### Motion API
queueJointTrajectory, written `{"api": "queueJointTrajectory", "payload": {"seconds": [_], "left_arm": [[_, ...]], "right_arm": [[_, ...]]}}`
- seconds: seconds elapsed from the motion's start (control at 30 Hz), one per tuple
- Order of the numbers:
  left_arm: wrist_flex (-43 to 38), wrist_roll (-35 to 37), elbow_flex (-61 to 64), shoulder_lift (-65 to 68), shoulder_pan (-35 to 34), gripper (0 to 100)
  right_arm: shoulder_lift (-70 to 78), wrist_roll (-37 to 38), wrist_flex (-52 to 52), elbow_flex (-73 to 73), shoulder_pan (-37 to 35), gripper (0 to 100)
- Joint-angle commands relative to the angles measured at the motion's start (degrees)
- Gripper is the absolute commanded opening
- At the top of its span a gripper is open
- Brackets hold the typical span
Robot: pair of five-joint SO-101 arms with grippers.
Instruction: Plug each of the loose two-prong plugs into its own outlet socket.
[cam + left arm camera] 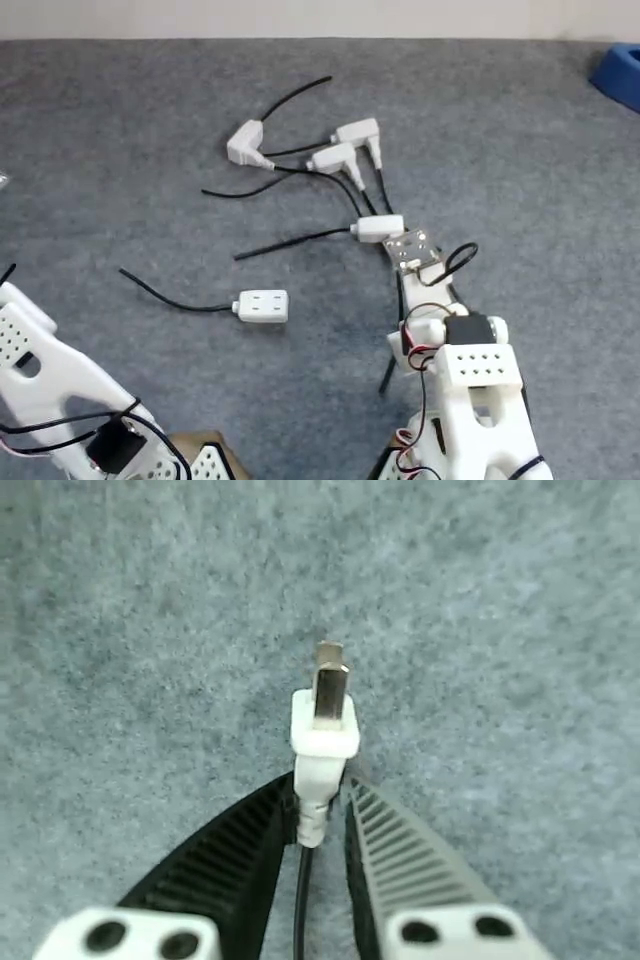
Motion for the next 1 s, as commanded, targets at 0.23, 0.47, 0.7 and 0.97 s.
{"api": "queueJointTrajectory", "payload": {"seconds": [0.23,0.47,0.7,0.97], "left_arm": [[6.9,9.8,-4.9,-6.8,7.2,7],[6.9,21.5,2.7,-17.9,15.9,7],[6.8,31.2,35.7,-37.0,28.4,7],[6.6,38.3,59.7,-57.5,42.9,7]], "right_arm": [[-1.1,0.4,0.4,-0.3,-0.4,39.2],[-1.1,0.4,0.4,-0.3,-0.3,39.2],[-1.0,0.6,5.0,-2.9,-0.2,39.2],[-0.8,3.7,17.3,-12.1,-0.2,39.2]]}}
